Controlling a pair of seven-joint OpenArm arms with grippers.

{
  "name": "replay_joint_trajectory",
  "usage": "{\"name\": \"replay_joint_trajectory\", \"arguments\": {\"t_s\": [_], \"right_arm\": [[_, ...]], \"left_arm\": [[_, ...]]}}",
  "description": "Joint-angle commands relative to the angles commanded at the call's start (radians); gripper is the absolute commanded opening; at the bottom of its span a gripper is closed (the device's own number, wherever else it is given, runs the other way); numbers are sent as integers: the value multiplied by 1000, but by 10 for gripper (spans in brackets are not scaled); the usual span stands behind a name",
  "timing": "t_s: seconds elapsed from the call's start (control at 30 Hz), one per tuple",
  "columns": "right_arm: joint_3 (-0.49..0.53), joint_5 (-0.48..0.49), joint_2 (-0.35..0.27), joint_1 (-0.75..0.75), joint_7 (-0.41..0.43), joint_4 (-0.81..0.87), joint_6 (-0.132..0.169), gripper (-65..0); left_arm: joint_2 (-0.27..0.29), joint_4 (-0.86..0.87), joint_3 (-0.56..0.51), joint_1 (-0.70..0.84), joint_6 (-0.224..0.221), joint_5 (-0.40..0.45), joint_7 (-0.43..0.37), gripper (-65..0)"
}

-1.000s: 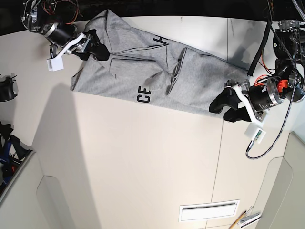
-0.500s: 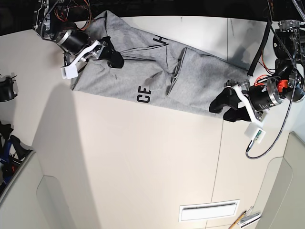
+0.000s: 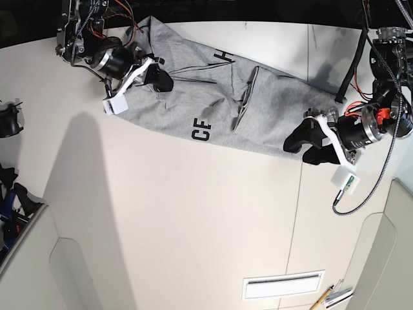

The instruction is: Fold the T-shirt properly

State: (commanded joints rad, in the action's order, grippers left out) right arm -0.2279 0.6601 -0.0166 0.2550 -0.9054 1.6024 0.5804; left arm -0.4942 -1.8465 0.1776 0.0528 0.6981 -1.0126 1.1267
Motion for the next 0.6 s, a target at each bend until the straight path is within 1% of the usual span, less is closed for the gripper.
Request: {"name": "replay_joint_trajectory", "arguments": {"t_s": [0.07,0.13,0.3,0.4,0.47,0.6], "right_arm": [[0,-18,-21,-15,-19,0,0,-650],[0,-17,-68,-30,-41,0,0,-650],[0,-17,-255,-72,-40,0,0,-650],[0,-17,-365,-108,-37,0,0,-650],[0,-17,-433,-127,-35,0,0,-650],[0,-16,-542,-185,-32,-19,0,-650]], "left_arm": [[-7,0,1,0,0,0,0,-234],[-19,0,8,0,0,-2,-1,-234],[-42,0,72,0,0,-1,5,-234],[-41,0,105,3,0,-20,48,-234],[-41,0,107,18,0,-27,65,-234],[-40,0,107,81,-3,-26,67,-234]]}}
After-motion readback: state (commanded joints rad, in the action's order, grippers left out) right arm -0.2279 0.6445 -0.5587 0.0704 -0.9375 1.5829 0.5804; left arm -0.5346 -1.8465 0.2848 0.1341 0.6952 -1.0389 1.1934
